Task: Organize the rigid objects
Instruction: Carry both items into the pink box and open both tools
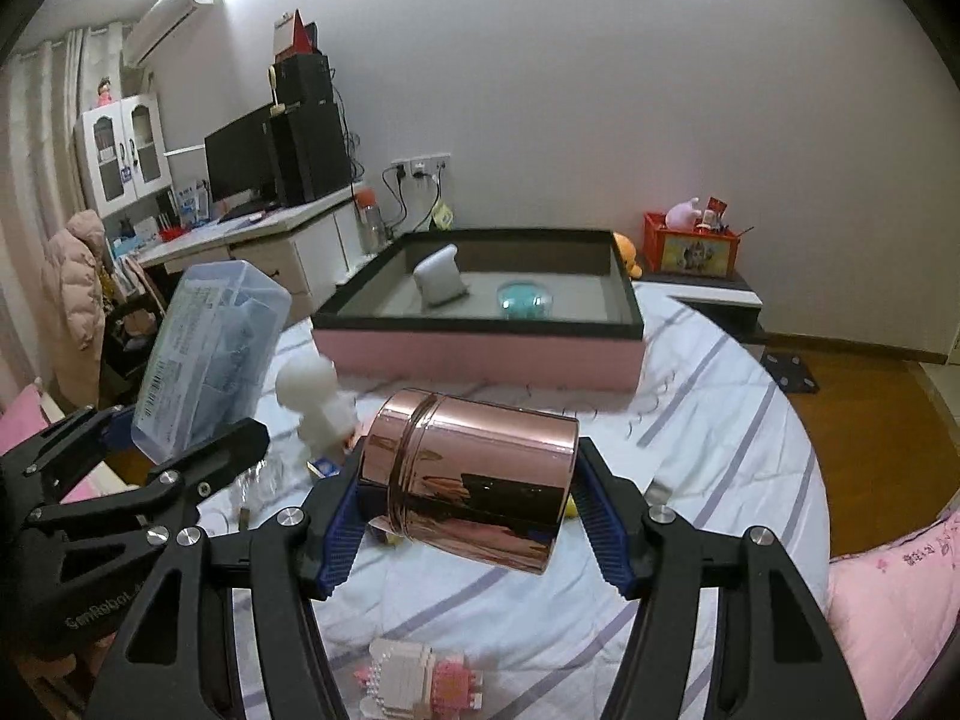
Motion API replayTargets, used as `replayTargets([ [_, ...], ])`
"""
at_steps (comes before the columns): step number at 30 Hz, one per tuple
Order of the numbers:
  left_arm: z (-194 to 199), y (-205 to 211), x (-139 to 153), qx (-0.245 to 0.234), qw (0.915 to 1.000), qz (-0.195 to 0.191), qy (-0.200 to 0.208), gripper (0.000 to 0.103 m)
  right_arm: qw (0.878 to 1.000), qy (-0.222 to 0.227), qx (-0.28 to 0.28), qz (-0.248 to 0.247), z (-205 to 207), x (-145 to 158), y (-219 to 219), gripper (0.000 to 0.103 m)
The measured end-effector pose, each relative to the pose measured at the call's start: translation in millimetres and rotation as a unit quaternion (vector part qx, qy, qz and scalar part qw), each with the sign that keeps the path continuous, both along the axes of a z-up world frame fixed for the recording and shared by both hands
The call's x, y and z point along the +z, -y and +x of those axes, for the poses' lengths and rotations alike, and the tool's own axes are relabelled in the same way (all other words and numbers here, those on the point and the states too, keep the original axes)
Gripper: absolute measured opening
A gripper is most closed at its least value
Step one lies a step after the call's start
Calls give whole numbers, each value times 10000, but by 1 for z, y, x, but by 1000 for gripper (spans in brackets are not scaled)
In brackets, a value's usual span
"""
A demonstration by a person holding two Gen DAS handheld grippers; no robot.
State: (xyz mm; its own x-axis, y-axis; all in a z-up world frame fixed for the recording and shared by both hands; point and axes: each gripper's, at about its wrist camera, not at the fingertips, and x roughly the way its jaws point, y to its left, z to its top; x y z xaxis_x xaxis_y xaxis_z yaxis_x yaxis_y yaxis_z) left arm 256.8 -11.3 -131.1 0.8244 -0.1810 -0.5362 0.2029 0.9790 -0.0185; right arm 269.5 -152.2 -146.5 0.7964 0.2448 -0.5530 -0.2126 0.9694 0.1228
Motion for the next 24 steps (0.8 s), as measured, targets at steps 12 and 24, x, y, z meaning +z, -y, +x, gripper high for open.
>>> replayTargets([
  [12,59,16,48,9,9986,137,505,63,9990,450,-23,-68,51,41,14,64],
  [24,186,24,54,38,9991,372,187,63,9983,458,38,-357,161,58,11,64],
])
